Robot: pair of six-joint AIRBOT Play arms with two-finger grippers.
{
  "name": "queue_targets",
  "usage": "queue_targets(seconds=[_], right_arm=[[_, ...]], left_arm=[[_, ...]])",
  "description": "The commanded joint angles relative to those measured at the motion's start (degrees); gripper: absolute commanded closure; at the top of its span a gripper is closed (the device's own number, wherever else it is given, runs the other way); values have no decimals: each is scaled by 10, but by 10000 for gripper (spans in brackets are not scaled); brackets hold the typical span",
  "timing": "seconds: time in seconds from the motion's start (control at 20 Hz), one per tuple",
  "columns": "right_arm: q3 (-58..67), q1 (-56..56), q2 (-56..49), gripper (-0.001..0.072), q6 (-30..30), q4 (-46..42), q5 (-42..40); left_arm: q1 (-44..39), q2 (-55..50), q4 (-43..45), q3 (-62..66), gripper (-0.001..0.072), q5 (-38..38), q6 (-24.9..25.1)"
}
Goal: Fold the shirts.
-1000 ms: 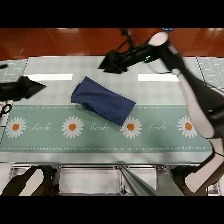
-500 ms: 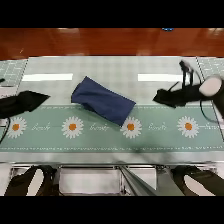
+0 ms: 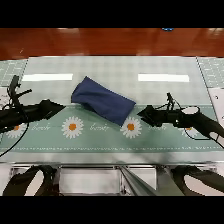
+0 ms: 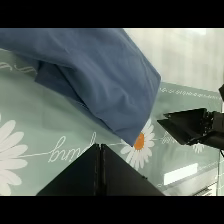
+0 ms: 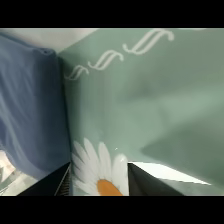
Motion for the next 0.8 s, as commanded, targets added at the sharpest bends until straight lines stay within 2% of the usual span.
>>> queue_targets(seconds=[0.0, 0.15, 0.35, 0.4, 0.45, 0.6, 0.65, 0.7, 0.75], right_arm=[[33, 0, -64, 295, -47, 64, 30], [65, 16, -83, 295, -44, 60, 29], [121, 91, -144, 295, -26, 61, 28], [143, 111, -159, 294, -13, 54, 29], [162, 115, -160, 295, 31, -2, 21], [206, 120, -160, 316, 45, -18, 21], [214, 120, -160, 422, 47, -21, 21], [221, 120, -160, 583, 45, -22, 21], [227, 120, -160, 692, 35, -22, 25]], left_arm=[[-3, -12, 0, -4, 687, 9, -2], [-3, -12, 0, -4, 686, 12, -2], [-3, -12, 0, -4, 687, 15, -2], [-3, -12, 0, -4, 686, 15, -2], [-4, -12, 0, -4, 687, 15, -2], [-7, -12, 0, -4, 686, 15, -2], [-8, -12, 0, -4, 686, 15, -2], [-9, -12, 0, -4, 686, 16, -2], [-9, -12, 0, -4, 686, 16, -2]])
